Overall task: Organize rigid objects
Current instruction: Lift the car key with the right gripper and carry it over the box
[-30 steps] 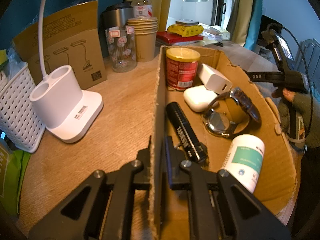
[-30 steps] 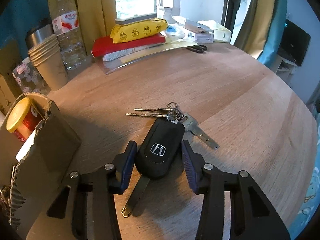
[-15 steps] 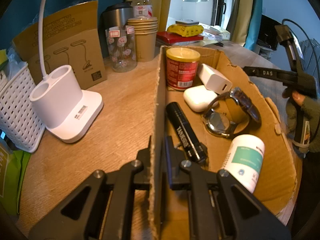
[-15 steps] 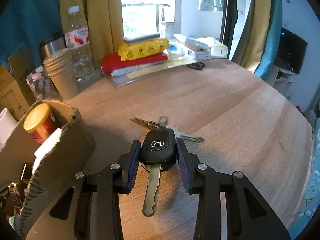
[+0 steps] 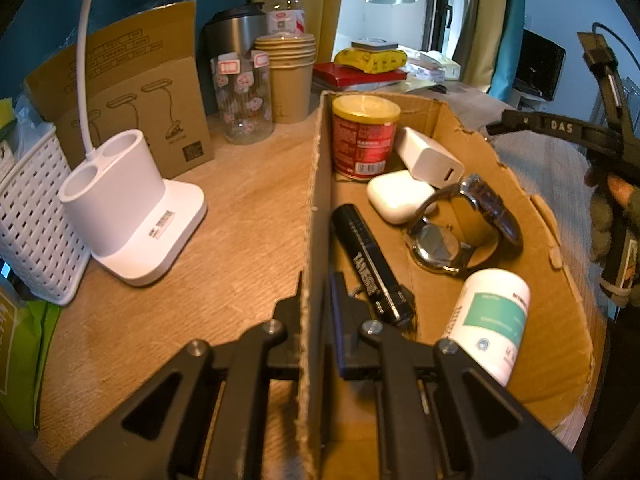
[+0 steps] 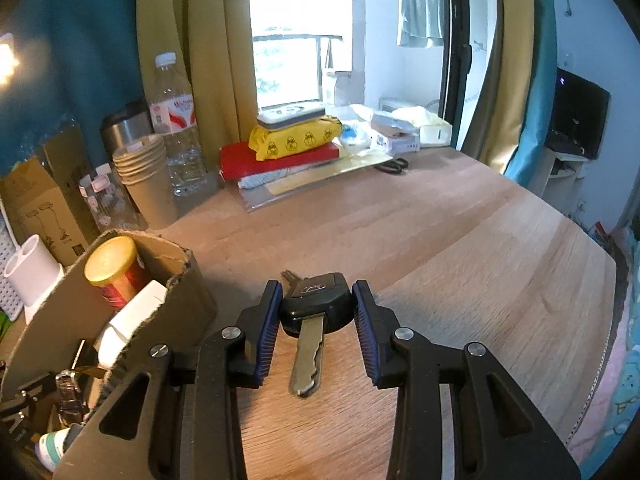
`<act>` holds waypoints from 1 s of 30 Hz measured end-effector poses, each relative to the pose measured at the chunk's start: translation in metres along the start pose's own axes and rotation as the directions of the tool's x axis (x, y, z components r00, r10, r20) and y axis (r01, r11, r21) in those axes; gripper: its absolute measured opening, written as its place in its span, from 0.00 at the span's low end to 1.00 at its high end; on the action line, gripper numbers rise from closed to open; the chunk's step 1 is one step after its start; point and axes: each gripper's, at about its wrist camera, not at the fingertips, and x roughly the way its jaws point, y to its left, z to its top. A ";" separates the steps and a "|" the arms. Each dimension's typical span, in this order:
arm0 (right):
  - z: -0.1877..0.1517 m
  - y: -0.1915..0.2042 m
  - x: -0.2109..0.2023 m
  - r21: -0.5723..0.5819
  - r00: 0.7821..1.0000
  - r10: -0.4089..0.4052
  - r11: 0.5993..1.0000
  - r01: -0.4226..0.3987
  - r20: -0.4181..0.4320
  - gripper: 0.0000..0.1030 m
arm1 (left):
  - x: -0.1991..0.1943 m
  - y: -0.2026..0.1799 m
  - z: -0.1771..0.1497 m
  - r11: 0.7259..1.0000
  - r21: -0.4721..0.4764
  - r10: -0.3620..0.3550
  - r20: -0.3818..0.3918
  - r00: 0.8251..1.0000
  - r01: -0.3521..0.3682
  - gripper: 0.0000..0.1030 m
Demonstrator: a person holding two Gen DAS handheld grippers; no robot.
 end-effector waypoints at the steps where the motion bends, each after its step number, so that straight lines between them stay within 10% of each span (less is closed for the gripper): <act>1: 0.001 0.000 -0.003 0.002 1.000 0.003 1.000 -0.003 0.011 0.37 | 0.000 0.000 0.000 1.000 0.000 0.000 0.000 1.000 0.000 0.10; 30: 0.021 0.034 -0.072 -0.057 0.981 0.095 0.995 -0.087 0.170 0.37 | 0.000 0.000 0.000 1.000 0.001 0.001 0.000 1.000 -0.001 0.10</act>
